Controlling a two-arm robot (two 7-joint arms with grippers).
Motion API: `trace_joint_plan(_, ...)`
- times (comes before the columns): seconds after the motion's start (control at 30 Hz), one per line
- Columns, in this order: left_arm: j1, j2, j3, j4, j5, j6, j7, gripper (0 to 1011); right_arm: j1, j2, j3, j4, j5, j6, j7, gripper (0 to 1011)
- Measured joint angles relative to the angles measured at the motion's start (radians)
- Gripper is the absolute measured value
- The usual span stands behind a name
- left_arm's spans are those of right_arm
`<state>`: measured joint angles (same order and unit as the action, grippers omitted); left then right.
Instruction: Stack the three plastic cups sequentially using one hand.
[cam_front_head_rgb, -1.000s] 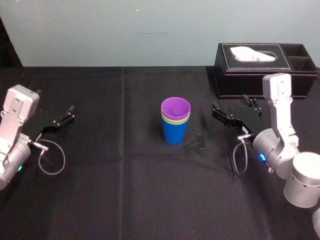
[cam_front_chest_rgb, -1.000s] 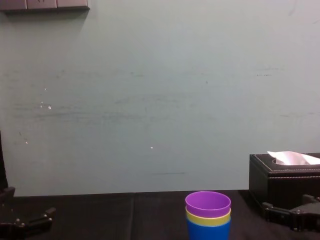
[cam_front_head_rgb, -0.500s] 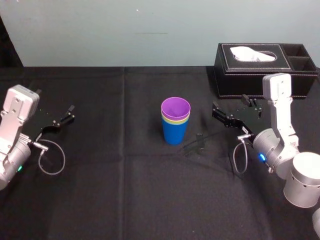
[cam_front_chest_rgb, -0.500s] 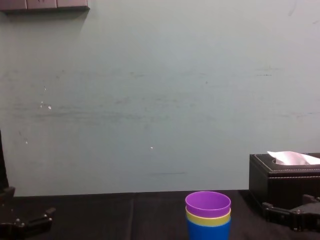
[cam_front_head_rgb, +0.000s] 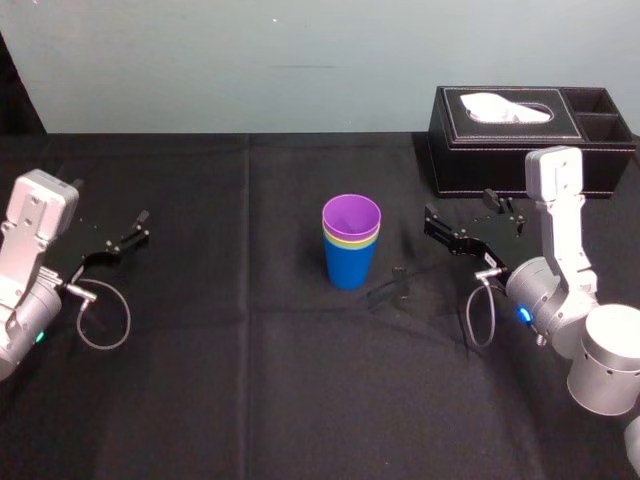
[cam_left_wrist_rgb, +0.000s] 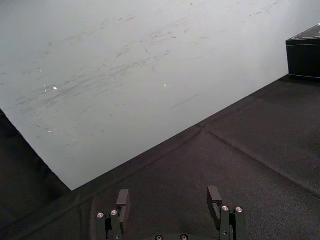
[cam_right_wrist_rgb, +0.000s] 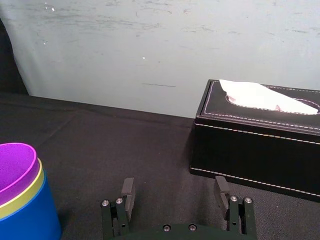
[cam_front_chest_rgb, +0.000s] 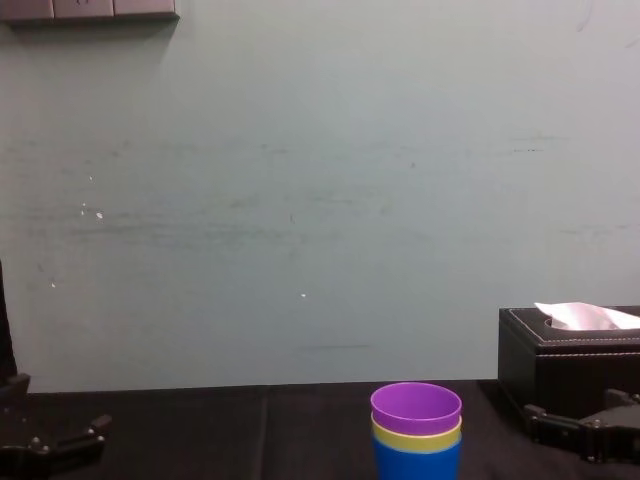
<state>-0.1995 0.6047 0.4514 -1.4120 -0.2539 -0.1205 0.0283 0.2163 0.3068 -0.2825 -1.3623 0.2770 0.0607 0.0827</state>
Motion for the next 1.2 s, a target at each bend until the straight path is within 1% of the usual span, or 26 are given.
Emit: trace_joint_plan(1.2, 0.000, 0.000, 0.000, 0.000, 0.000, 0.000, 0.000, 1011, 0.000, 0.000, 0.000, 0.000, 0.000, 0.000, 0.000, 1000)
